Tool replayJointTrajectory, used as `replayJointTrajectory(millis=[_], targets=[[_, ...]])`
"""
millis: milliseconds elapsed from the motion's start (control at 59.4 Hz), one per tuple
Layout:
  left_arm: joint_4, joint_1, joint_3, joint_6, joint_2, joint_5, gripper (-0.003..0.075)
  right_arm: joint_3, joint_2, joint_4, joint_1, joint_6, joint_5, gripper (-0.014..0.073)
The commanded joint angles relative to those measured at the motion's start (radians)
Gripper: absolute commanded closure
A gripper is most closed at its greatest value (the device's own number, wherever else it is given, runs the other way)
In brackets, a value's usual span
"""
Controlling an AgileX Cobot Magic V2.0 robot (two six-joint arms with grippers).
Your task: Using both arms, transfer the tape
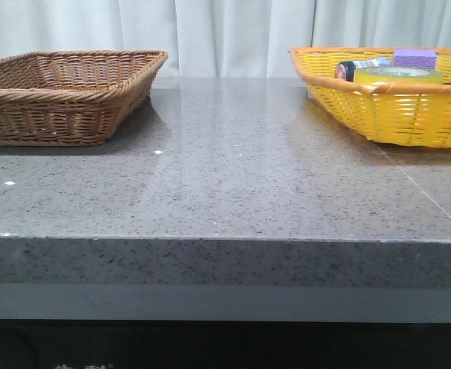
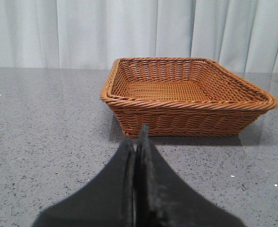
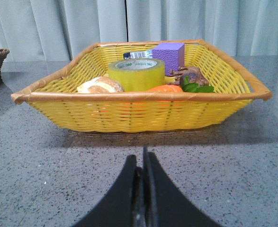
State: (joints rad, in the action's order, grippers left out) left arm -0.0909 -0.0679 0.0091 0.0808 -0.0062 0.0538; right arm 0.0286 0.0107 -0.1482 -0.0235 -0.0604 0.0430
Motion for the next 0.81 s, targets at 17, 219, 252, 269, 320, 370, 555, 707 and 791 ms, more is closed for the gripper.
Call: replayJointTrajectory(millis=[17, 219, 252, 269, 320, 370, 555, 707, 791], targets=[[-0.007, 0.003, 0.038, -0.002, -0.018, -0.082, 0.074, -0.027, 0.026, -0.002, 0.005, 0.001, -0.086, 0.0662], [-0.007, 0.003, 0.038, -0.002, -0.018, -0.082, 0.074, -0.027, 0.026, -0.002, 0.005, 0.001, -0.086, 0.0662], [-0.007, 0.003, 0.038, -0.002, -0.018, -0.082, 0.074, -0.027, 0.026, -0.002, 0.005, 0.001, -0.086, 0.0662], [-0.007, 0.003, 0.038, -0.002, -0.018, -0.082, 0.074, -0.027, 0.026, -0.002, 0.005, 0.001, -0.086, 0.0662], [-0.007, 0.003, 0.038, -0.002, -0.018, -0.082, 0.074, -0.027, 0.026, -0.002, 0.005, 0.001, -0.086, 0.0662], [-0.007, 0.003, 0.038, -0.002, -0.018, -0.082, 0.074, -0.027, 0.026, -0.002, 0.005, 0.001, -0.086, 0.0662], [-0.007, 0.003, 0.038, -0.002, -0.018, -0.088, 0.074, -0.027, 0.026, -0.002, 0.005, 0.001, -0.086, 0.0662], [-0.007, 0.003, 0.038, -0.002, -0.018, -0.133, 0.074, -0.027, 0.026, -0.002, 0.005, 0.001, -0.097, 0.0662], [-0.007, 0.003, 0.033, -0.002, -0.018, -0.16, 0.074, -0.03, 0.026, -0.016, 0.005, 0.001, -0.111, 0.0662]])
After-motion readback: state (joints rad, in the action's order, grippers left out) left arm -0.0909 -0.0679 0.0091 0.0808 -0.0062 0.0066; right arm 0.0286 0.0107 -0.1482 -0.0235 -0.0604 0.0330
